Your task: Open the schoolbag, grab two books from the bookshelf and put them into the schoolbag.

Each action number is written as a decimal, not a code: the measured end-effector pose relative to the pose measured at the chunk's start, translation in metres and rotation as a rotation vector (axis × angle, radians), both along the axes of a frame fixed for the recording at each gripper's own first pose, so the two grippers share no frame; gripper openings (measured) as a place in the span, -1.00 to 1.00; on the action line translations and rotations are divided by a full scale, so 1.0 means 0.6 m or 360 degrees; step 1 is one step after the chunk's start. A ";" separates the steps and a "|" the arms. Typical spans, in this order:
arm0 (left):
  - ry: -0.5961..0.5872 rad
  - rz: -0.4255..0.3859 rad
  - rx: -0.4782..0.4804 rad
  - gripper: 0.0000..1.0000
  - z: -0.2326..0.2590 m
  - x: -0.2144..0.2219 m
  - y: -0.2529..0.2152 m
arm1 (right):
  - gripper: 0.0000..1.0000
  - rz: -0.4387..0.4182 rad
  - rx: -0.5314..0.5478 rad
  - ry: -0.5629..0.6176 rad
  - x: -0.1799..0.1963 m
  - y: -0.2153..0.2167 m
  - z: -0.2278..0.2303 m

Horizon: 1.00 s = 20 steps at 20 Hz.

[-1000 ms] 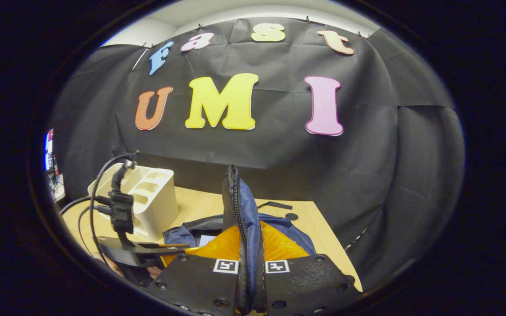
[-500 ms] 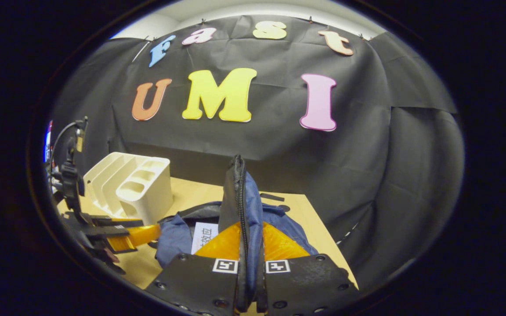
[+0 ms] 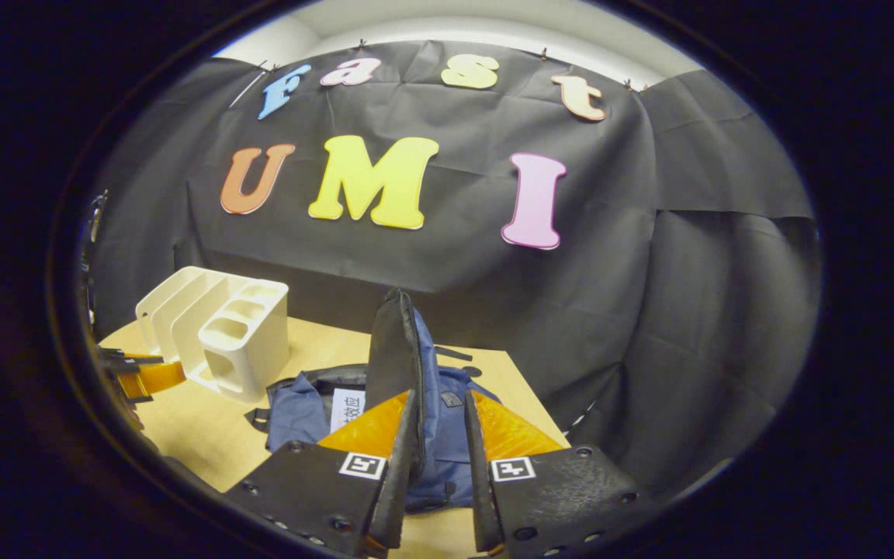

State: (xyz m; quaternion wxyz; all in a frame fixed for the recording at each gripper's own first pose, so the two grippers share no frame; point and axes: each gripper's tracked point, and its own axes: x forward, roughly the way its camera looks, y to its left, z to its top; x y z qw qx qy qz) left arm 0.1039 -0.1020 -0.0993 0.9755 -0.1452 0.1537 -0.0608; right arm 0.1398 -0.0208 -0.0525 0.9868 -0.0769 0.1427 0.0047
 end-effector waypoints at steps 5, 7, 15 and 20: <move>-0.0063 0.0080 0.0096 0.67 0.023 -0.060 0.049 | -0.13 0.0000 0.0044 -0.0072 -0.056 0.006 0.016; -0.0109 0.0096 0.0135 0.67 0.037 -0.083 0.062 | -0.07 -0.0004 0.0060 -0.0080 -0.075 0.006 0.012; -0.0299 0.0141 0.0245 0.67 0.087 -0.172 0.087 | 0.24 0.0039 0.0093 -0.0143 -0.169 0.011 0.013; -0.0380 0.0093 0.0214 0.67 0.129 -0.205 0.073 | 0.62 0.0091 0.0096 -0.0265 -0.231 0.027 0.034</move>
